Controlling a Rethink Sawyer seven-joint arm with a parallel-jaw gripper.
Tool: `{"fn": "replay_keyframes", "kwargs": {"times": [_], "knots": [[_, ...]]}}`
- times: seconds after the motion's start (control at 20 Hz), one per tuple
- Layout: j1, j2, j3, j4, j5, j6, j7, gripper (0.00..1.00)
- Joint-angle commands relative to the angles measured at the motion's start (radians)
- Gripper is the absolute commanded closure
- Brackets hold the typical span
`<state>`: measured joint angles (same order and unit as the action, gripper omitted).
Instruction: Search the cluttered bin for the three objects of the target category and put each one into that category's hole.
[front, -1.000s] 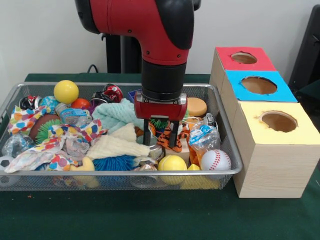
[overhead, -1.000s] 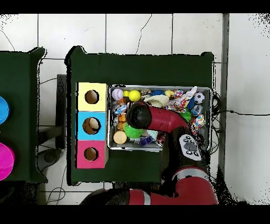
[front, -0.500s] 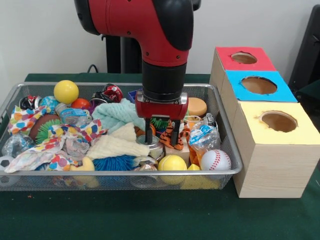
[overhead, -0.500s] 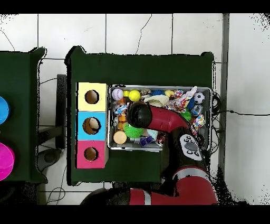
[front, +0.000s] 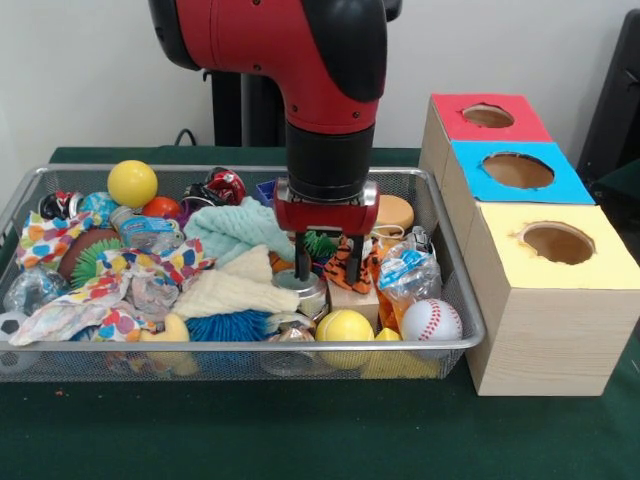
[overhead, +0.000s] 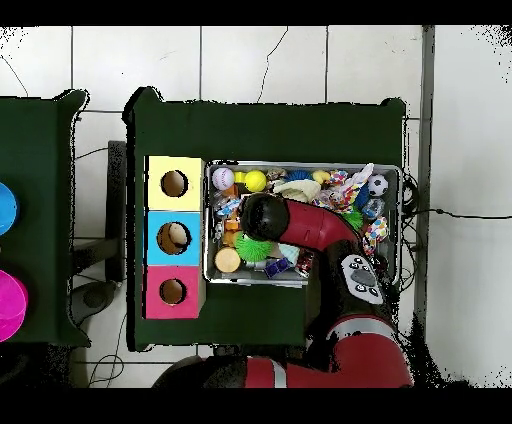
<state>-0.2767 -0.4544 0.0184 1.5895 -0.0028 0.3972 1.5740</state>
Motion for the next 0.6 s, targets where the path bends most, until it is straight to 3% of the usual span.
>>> {"fn": "replay_keyframes", "kwargs": {"times": [0.05,0.45,0.6], "knots": [[-0.012,0.080,0.095,0.134,0.033,0.179,0.117,0.00],[-0.043,0.083,0.137,0.160,0.078,0.200,0.122,0.00],[-0.057,0.082,0.157,0.182,0.094,0.159,0.130,0.00]]}}
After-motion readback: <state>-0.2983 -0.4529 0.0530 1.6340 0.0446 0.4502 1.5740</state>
